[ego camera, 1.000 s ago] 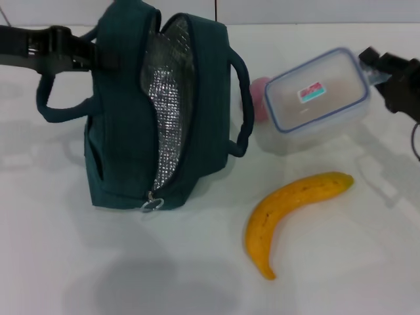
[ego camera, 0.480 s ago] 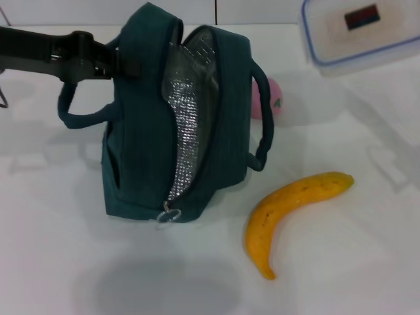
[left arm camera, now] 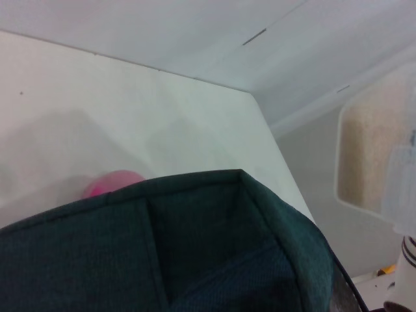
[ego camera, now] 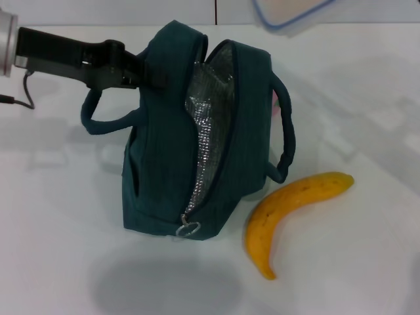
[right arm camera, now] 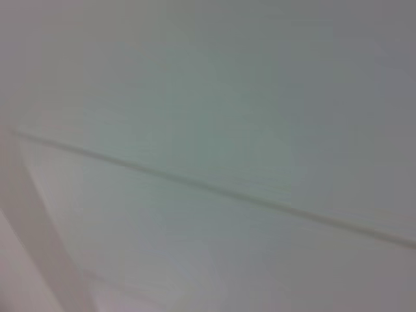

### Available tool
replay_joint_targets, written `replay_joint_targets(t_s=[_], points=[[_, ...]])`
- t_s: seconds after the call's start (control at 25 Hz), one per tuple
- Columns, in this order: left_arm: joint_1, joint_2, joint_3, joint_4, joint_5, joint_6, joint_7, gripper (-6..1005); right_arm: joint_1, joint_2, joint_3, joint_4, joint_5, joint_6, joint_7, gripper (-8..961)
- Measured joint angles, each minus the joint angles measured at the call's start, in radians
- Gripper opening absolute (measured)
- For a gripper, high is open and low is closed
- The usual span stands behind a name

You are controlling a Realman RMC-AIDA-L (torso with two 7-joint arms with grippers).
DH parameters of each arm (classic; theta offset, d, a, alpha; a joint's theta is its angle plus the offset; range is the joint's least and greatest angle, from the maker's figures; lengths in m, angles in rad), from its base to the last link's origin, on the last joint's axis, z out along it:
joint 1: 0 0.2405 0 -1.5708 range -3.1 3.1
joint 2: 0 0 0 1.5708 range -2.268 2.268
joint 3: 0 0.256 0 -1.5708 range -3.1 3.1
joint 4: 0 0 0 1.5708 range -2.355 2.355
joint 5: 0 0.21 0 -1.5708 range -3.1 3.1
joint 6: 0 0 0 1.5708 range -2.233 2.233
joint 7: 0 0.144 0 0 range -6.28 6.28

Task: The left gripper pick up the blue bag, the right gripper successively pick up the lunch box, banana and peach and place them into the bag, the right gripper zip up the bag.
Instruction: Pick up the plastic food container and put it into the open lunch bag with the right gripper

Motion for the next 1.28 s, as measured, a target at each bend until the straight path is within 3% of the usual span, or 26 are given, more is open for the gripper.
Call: replay_joint_targets(t_s=[0.24, 0.76, 0.96, 1.28], points=[[-0.017, -0.009, 0.000, -0.002, 0.004, -0.007, 0.001, 38, 0.075, 0.000, -0.085, 0.022, 0.002, 0.021, 0.002, 192], [-0.012, -0.011, -0.008, -0.003, -0.005, -0.014, 0.002, 38, 0.041, 0.000, -0.274, 0.055, -0.006, 0.114, -0.007, 222], [-0.013, -0.015, -0.007, -0.004, -0.008, -0.014, 0.001, 38, 0.046, 0.000, -0.355, 0.024, -0.006, 0.186, -0.007, 233], [-0.017, -0.019, -0.005, -0.006, -0.009, -0.014, 0.002, 38, 0.062, 0.000, -0.602, -0.144, 0.002, 0.421, 0.039, 251]])
